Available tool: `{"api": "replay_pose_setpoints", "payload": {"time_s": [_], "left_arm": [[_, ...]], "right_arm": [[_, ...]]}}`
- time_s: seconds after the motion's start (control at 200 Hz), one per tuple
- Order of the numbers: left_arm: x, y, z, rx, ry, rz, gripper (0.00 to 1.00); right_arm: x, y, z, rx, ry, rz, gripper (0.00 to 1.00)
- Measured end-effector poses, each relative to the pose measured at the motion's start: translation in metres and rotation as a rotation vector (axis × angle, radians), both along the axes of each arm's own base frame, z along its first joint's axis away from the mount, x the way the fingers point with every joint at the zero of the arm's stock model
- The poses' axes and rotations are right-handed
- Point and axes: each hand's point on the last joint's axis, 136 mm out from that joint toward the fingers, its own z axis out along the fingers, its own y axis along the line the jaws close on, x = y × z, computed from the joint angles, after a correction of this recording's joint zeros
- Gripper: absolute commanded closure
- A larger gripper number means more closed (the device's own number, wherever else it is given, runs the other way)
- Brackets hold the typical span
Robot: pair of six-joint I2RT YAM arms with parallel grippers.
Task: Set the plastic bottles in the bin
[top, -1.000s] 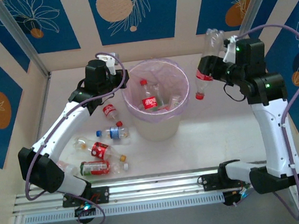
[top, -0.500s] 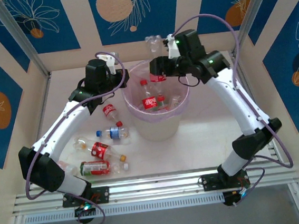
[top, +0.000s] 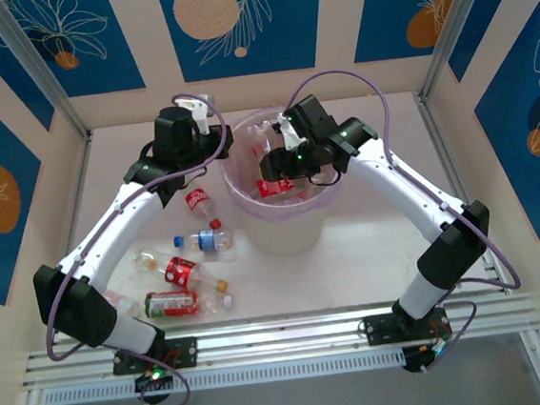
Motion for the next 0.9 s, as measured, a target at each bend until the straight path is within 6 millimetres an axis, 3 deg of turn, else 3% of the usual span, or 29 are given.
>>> {"api": "replay_pose_setpoints", "payload": {"time_s": [0.15, 0.47, 0.6, 0.68, 0.9], "left_arm": [[0.000, 0.000, 0.000, 0.000, 0.000, 0.000, 1.00], [0.000, 0.000, 0.000, -0.003, 0.001, 0.003, 1.00], [0.000, 0.000, 0.000, -0.003, 0.002, 0.003, 1.00], [0.000, 0.000, 0.000, -0.003, 0.002, 0.003, 1.00], [0.001, 0.000, 0.000, -0.003, 0.003, 0.003, 1.00]], "right_arm": [[0.008, 0.000, -0.014, -0.047, -0.005, -0.006, 0.37], [0.013, 0.011, -0.051, -0.123, 0.013, 0.023, 0.07], [0.013, 0.014, -0.049, -0.134, -0.003, 0.029, 0.00], [0.012, 0.014, -0.044, -0.144, -0.016, 0.032, 0.01], [0.016, 0.009, -0.009, -0.154, -0.100, 0.020, 0.01]]}}
